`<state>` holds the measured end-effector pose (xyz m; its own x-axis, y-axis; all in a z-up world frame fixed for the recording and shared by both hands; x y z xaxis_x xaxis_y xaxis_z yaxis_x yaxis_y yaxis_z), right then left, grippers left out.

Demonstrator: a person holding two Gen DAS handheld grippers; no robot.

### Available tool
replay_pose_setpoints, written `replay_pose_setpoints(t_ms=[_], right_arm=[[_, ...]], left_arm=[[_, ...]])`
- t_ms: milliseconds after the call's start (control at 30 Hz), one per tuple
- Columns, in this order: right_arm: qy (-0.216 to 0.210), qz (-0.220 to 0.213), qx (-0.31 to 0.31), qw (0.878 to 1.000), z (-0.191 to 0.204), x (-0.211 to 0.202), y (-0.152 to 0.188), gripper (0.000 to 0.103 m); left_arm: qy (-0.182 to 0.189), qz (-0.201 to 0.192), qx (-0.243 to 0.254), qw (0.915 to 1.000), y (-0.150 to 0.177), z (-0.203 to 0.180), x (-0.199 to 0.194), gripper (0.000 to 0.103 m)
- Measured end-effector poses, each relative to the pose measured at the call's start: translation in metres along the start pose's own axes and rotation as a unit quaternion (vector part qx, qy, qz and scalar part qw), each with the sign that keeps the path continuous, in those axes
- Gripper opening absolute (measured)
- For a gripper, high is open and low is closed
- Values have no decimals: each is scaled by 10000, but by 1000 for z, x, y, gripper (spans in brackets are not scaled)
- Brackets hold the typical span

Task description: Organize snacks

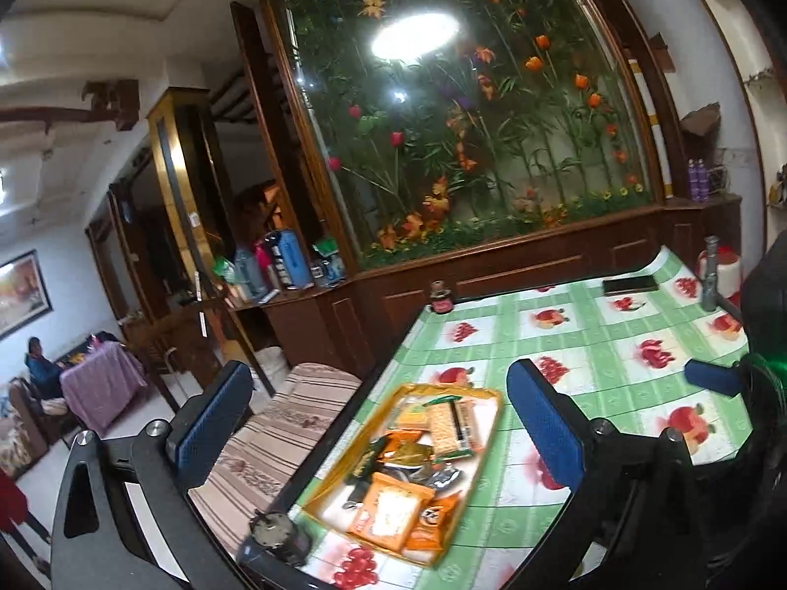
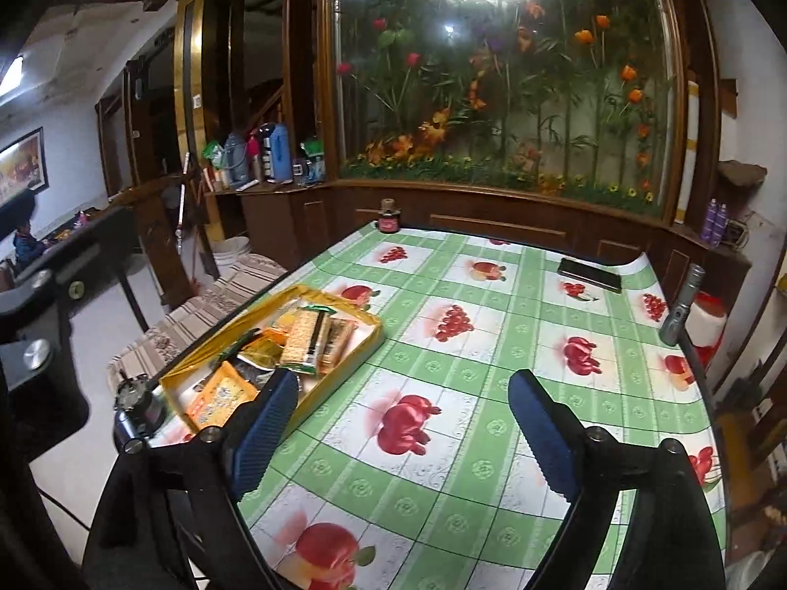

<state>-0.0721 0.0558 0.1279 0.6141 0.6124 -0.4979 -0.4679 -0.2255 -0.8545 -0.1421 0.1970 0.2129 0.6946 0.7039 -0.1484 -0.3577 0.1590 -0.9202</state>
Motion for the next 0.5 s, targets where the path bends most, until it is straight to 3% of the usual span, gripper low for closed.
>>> replay_pose_setpoints(t_ms=[100, 200, 267, 333, 433, 500], right_arm=[[22, 131, 48, 9999, -4, 7, 2, 89], [107, -114, -53, 9999, -2, 0, -6, 89], [160, -337, -148, 9992, 0, -7, -11, 92], [175, -403, -227, 9988, 1, -3, -9, 102], [160, 324, -157, 9992, -2, 23, 14, 102], [146, 532, -104, 9984, -2, 32, 24, 102]], left_arm=[[-216, 96, 125, 9996, 7, 1, 7, 103], [-254, 240, 135, 9993, 10, 1, 10, 103], [-92, 340, -39, 9994, 10, 3, 13, 103], [150, 676, -184, 9974, 21, -2, 20, 103], [267, 1366, -238, 9900, 45, -5, 40, 103], [257, 1591, -272, 9866, 55, -4, 49, 103]])
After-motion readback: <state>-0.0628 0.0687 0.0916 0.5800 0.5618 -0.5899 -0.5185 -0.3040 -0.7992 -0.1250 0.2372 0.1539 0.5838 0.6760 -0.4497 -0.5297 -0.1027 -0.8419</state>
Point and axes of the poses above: each gripper's, at about its wrist camera, not at the fingertips, and x roughly the way its jaws point, z to its left, y to its underside, the point moved 10 cm from there along x, roughly the way its jaws point, and after that the axes turned 15 degrees about -y, right-handed, at the moved point
